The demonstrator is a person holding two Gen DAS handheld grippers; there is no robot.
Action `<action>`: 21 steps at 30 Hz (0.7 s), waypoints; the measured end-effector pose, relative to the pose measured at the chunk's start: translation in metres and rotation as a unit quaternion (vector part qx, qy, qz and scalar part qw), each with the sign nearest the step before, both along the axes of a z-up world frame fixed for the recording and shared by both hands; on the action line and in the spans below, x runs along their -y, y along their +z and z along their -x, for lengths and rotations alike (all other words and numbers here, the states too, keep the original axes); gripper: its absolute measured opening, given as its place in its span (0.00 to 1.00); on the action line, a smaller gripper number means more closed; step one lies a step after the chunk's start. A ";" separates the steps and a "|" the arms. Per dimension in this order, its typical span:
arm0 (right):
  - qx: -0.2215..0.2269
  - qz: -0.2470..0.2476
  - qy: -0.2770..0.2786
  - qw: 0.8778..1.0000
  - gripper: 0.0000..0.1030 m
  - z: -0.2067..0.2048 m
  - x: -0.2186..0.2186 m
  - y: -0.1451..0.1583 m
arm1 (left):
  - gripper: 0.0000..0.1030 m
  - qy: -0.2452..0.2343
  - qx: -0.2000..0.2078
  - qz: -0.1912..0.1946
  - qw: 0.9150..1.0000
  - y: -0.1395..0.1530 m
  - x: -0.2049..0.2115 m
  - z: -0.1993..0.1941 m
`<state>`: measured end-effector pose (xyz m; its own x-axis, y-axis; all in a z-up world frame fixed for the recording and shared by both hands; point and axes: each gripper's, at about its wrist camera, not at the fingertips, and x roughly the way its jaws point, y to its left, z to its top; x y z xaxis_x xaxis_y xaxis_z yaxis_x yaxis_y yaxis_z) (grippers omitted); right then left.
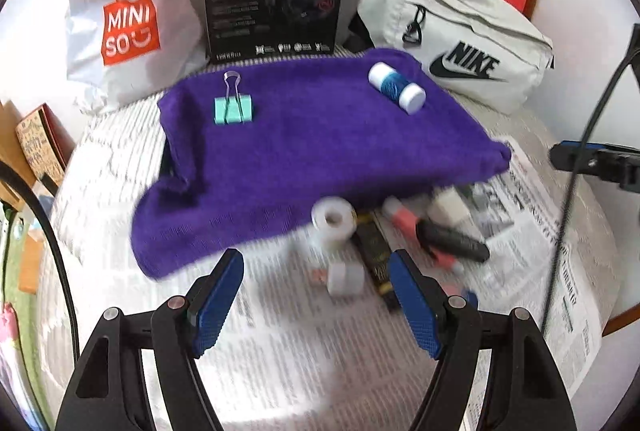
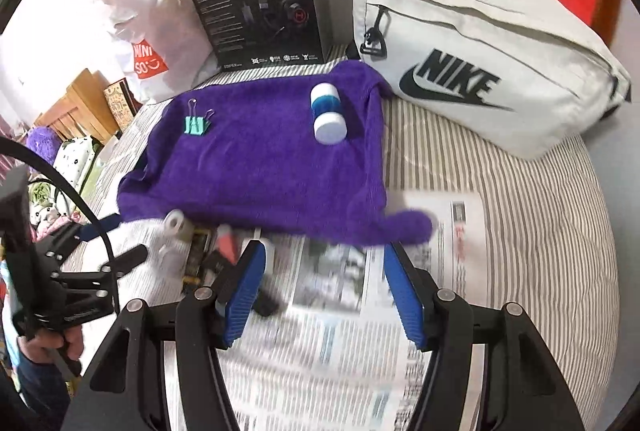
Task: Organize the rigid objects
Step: 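Withdraw both tools from the towel back toward the newspaper items, then grasp the white USB light with the left tool while the right tool grasps the white charger block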
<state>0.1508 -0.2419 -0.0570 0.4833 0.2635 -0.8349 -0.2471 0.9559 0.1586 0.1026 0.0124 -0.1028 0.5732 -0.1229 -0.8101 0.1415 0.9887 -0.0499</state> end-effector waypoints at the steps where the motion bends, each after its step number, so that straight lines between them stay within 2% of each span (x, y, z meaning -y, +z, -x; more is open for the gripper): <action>1: -0.002 -0.007 -0.004 1.000 0.60 0.007 0.003 -0.002 | 0.72 -0.003 -0.003 -0.001 1.000 -0.005 0.001 0.000; 4: -0.013 -0.026 -0.008 1.000 0.60 0.021 0.009 -0.009 | 0.72 -0.007 -0.014 0.001 1.000 -0.016 0.000 -0.004; 8: -0.021 -0.017 -0.009 1.000 0.60 0.026 0.012 -0.019 | 0.71 -0.015 -0.009 -0.008 1.000 -0.022 0.003 -0.007; 10: -0.027 -0.018 -0.010 0.999 0.60 0.026 0.014 -0.024 | 0.62 -0.018 -0.008 -0.014 1.000 -0.025 0.006 -0.009; 12: -0.030 -0.020 -0.012 0.999 0.60 0.025 0.016 -0.026 | 0.59 -0.028 -0.013 -0.020 0.999 -0.031 0.009 -0.011; 17: -0.028 -0.019 -0.013 0.999 0.60 0.023 0.020 -0.027 | 0.58 -0.044 -0.018 -0.042 0.998 -0.040 0.015 -0.010; 21: -0.034 -0.020 -0.017 0.999 0.60 0.020 0.022 -0.033 | 0.57 -0.043 -0.016 -0.033 0.998 -0.042 0.014 -0.011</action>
<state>0.1309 -0.2638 -0.0897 0.4347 0.2813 -0.8555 -0.2027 0.9561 0.2114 0.1135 -0.0016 -0.1450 0.5371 -0.1160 -0.8355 0.2257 0.9742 0.0098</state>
